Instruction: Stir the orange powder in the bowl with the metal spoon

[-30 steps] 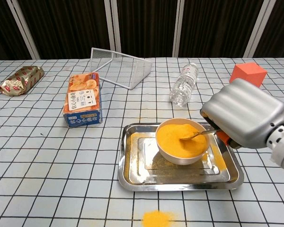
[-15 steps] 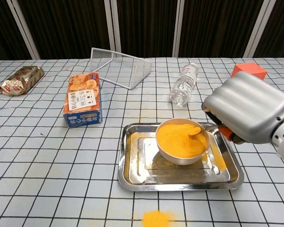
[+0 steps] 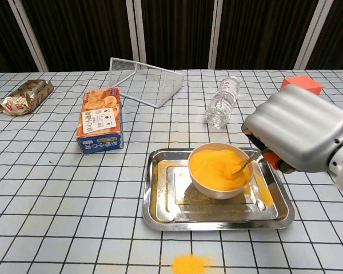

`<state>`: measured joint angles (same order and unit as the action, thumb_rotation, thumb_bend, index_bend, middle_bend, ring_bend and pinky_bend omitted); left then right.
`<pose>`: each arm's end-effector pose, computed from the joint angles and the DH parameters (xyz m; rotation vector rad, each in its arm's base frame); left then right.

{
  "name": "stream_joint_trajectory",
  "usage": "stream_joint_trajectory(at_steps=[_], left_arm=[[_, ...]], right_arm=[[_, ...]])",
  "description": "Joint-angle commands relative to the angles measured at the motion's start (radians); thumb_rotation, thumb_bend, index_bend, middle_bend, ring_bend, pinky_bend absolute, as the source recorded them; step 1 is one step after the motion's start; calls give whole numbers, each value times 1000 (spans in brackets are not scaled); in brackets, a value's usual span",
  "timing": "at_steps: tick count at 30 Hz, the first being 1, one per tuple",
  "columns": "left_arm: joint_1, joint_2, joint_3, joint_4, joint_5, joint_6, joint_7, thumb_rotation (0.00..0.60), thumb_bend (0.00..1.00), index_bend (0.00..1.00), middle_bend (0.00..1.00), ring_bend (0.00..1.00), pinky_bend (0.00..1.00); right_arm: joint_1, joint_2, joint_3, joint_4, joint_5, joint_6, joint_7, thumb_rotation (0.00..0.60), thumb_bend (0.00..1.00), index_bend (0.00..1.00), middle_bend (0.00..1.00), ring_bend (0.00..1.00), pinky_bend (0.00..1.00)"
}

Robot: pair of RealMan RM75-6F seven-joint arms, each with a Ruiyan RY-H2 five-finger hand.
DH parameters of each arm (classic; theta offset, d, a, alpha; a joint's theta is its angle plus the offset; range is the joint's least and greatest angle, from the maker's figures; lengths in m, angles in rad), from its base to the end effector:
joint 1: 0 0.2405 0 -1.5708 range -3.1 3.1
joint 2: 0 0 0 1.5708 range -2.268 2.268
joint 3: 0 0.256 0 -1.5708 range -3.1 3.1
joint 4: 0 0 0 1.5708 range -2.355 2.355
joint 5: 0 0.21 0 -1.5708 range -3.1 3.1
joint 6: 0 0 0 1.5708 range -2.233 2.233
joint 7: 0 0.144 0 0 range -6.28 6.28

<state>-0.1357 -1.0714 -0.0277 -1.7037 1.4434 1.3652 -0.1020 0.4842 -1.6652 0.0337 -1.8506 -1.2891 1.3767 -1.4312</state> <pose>-0.3025 0.1891 0.1495 -1.3923 -1.1176 -0.9345 -0.1145 -0.2226 -0.0146 1.8464 -0.2133 0.5696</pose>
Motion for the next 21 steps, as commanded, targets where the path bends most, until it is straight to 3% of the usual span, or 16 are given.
stream_joint_trajectory(at_steps=[1,21], left_arm=[[0,0,0,0,0,0,0,600,7,0,0,0,0],[0,1,-1,-1,-2,-1,0,600,7,0,0,0,0]], right_arm=[[2,1,0,-3,-7,0,6,600,906,1000,813,774,821],[14,-18,29,45,-49,-9,107,600,921,1000,817,781,821]])
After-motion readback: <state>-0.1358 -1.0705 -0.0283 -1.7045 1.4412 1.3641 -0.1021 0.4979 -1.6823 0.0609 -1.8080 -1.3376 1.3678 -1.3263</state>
